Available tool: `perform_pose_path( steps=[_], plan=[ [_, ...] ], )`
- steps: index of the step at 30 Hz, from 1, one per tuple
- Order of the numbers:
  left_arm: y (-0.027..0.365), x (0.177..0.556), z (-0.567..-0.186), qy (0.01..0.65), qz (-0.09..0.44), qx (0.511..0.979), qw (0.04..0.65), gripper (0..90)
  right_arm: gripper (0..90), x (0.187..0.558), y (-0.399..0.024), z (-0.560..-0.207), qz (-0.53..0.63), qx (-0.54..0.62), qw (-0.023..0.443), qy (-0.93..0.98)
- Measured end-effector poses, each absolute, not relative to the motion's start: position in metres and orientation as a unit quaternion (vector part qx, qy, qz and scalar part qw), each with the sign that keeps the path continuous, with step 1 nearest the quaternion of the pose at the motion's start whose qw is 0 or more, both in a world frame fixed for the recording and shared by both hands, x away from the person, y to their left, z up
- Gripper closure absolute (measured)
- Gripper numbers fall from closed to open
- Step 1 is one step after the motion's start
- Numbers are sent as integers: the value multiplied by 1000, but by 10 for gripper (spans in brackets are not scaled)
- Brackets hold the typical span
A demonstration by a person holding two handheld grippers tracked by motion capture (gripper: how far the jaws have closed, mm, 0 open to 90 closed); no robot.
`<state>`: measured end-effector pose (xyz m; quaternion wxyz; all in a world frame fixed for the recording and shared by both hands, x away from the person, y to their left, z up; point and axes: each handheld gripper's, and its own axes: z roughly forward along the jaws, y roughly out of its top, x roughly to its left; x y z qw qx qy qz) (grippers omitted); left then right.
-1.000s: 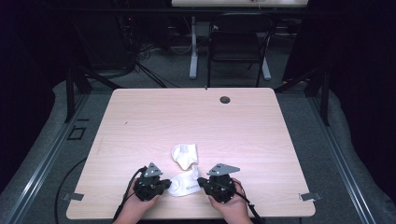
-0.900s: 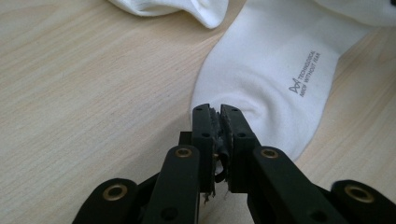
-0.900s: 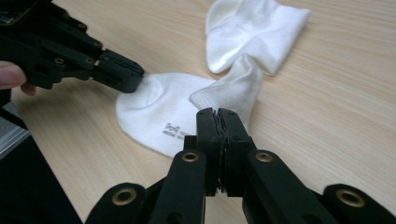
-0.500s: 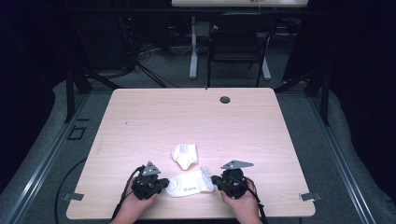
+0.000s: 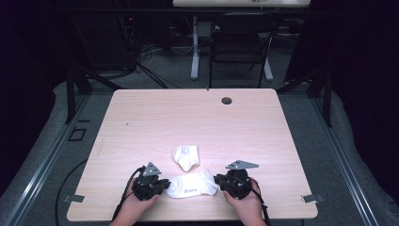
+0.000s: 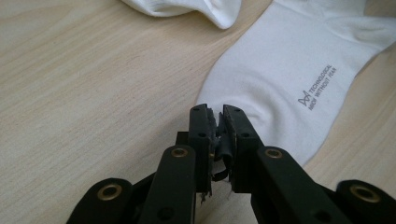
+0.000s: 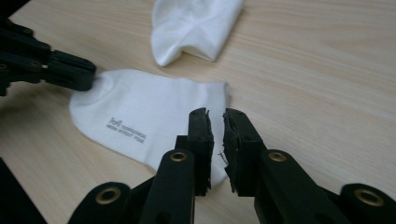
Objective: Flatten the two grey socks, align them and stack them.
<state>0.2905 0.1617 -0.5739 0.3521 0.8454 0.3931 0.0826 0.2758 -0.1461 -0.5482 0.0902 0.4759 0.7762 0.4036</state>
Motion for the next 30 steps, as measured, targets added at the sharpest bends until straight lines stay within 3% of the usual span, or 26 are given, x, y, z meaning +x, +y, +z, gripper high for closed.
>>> perform_pose_path(
  steps=[8,30],
  plan=[
    [160,291,-571,391,85,841,364,807,842,282,-119,-563,367,422,105,822],
    [160,292,-573,384,78,851,350,824,893,293,-133,-572,335,456,93,820]
  ],
)
